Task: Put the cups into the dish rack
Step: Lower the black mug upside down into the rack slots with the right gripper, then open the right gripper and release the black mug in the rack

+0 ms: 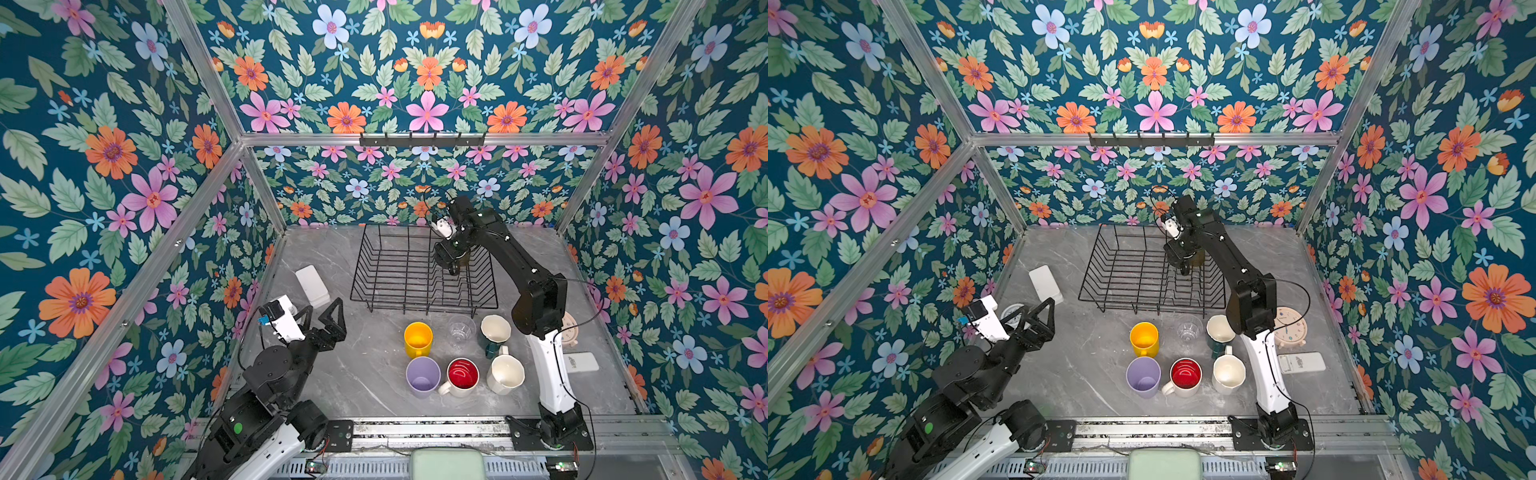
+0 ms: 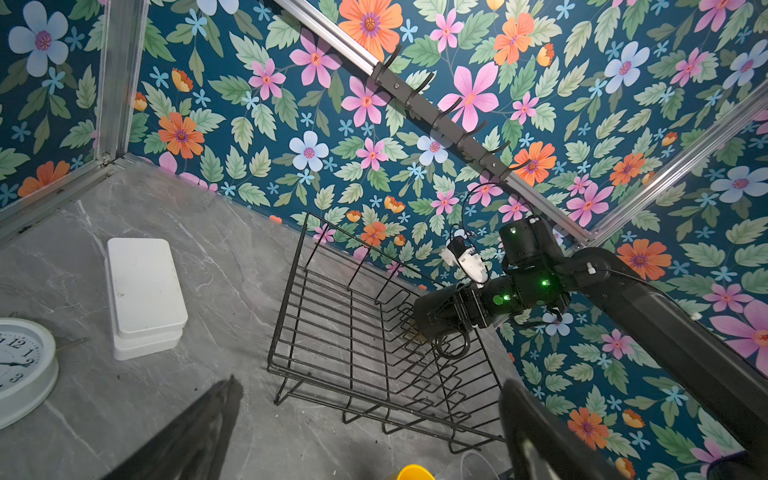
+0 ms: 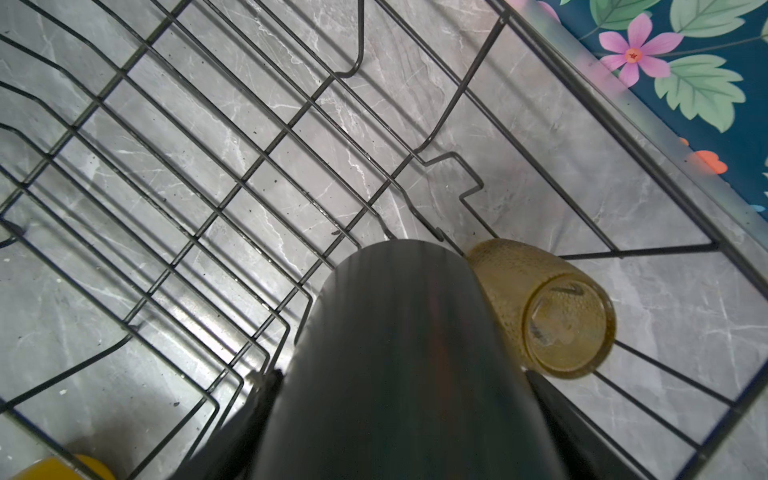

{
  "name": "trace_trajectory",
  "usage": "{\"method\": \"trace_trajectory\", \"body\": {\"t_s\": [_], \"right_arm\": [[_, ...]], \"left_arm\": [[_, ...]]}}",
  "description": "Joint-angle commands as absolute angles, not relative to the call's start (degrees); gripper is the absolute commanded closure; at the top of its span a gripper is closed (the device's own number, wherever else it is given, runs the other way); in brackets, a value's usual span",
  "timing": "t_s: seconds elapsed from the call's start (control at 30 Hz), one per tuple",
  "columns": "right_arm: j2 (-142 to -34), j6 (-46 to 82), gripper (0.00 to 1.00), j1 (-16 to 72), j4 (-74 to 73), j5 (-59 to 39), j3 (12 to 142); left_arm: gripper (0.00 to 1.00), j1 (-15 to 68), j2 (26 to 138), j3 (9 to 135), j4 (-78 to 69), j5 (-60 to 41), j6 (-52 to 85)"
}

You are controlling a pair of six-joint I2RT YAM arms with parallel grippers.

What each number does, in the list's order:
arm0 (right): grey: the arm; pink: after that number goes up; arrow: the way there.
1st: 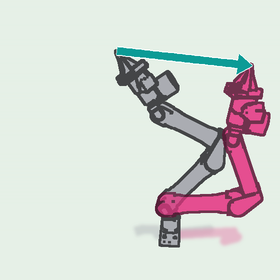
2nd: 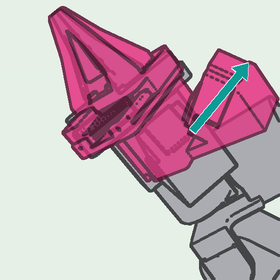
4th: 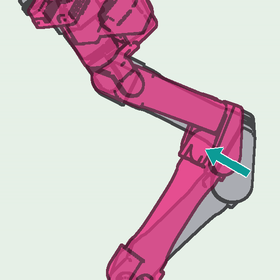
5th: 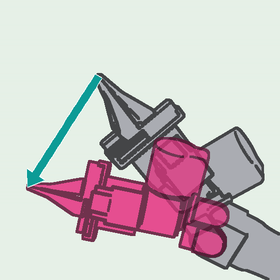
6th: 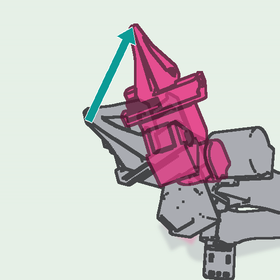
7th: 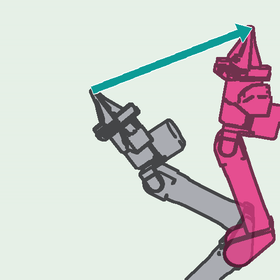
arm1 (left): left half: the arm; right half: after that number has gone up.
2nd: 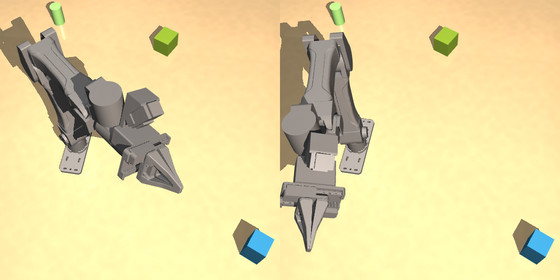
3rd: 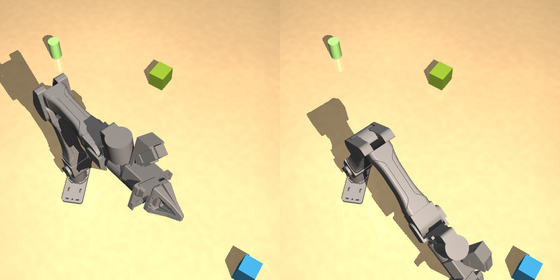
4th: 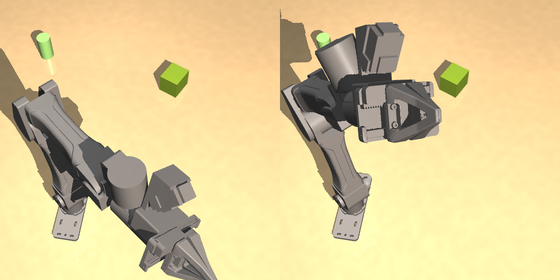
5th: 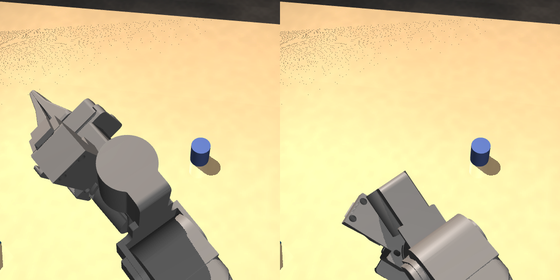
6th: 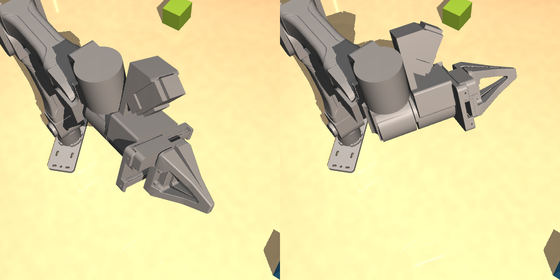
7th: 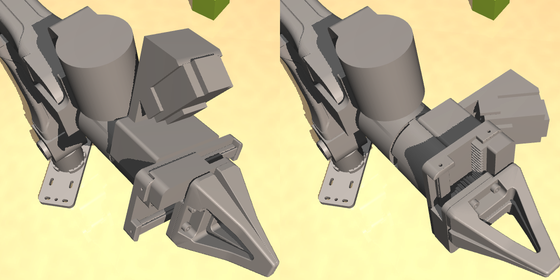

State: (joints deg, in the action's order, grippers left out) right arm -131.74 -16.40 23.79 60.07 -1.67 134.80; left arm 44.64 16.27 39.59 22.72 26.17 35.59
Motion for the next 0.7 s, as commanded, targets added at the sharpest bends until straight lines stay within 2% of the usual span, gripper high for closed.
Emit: {"method": "trace_trajectory", "body": {"t_s": [0.0,0.67], "right_arm": [[-130.5,-16.1,1.0,24.2,59.5,-2.8,134.6],[-135.2,-16.2,1.0,25.6,59.8,-1.1,135.7]], "left_arm": [[0.0,44.6,16.3,39.6,21.4,25.8,35.8],[0.0,44.6,15.1,39.6,22.2,26.1,35.9]]}}
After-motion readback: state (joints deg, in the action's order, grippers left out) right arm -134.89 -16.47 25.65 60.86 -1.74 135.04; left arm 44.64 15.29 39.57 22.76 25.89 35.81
